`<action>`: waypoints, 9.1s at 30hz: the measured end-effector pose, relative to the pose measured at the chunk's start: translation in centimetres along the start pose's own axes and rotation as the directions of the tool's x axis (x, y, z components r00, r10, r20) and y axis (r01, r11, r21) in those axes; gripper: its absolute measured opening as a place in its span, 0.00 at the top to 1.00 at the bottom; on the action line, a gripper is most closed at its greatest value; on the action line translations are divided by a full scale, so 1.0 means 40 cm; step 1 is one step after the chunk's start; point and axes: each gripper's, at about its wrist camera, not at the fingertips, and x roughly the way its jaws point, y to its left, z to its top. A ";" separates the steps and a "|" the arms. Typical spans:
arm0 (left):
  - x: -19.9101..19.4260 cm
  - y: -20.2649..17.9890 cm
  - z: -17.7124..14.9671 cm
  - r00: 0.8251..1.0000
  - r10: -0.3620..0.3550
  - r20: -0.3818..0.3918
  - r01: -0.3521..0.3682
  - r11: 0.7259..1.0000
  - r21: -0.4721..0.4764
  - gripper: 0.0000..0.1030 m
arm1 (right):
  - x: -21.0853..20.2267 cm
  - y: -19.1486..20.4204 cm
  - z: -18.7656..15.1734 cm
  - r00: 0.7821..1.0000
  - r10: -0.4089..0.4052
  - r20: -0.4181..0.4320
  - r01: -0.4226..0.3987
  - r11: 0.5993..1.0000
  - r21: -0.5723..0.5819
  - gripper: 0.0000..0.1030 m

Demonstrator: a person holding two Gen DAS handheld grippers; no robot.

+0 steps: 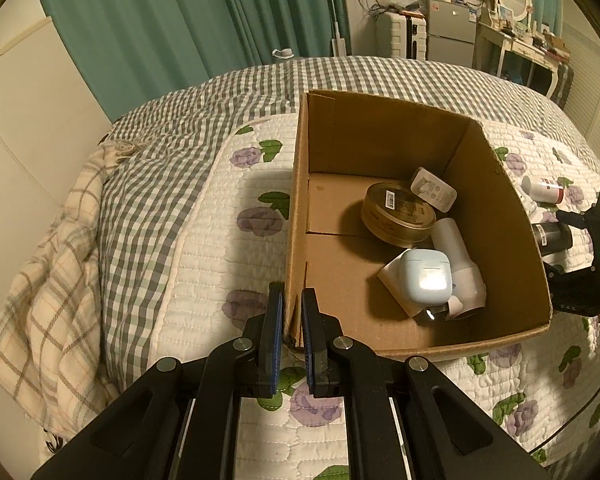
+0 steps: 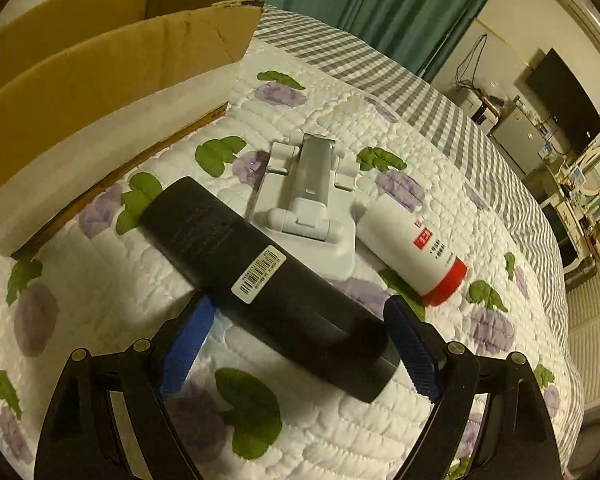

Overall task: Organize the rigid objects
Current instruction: 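Lower the right gripper onto the black cylindrical bottle and grasp it, then carry the black bottle with the right gripper into the box and release, then lower the right gripper onto the white-and-red pill bottle and grasp it, then carry the pill bottle with the right gripper into the box and release, then lower the right gripper onto the white folding phone stand and grasp it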

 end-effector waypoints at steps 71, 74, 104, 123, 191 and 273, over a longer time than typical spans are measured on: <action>0.000 0.017 -0.004 0.998 -0.063 0.022 0.063 0.998 0.013 0.92 | -0.238 0.297 0.355 0.953 0.078 0.293 -0.038 0.990 -0.139 0.83; -0.001 0.017 -0.003 0.998 -0.063 0.018 0.063 0.998 0.008 0.92 | -0.242 0.285 0.344 0.955 0.131 0.266 -0.108 0.989 -0.099 0.82; 0.001 0.003 0.003 1.000 -0.011 -0.014 0.011 1.000 0.022 0.92 | -0.302 -0.187 0.184 0.967 -0.021 0.253 -0.068 0.938 0.339 0.22; 0.001 0.001 0.002 1.000 0.011 -0.016 -0.011 1.000 0.003 0.92 | 0.027 -0.258 0.088 0.999 -0.002 0.045 -0.016 0.916 0.401 0.22; -0.005 0.014 -0.004 0.999 -0.052 0.010 0.052 0.999 0.008 0.92 | -0.276 0.336 0.325 0.949 0.193 0.250 -0.188 0.981 -0.044 0.20; -0.008 0.003 0.002 1.000 -0.008 -0.027 0.007 1.000 -0.022 0.92 | 0.114 -0.069 0.120 0.993 0.096 0.069 -0.114 0.932 0.344 0.36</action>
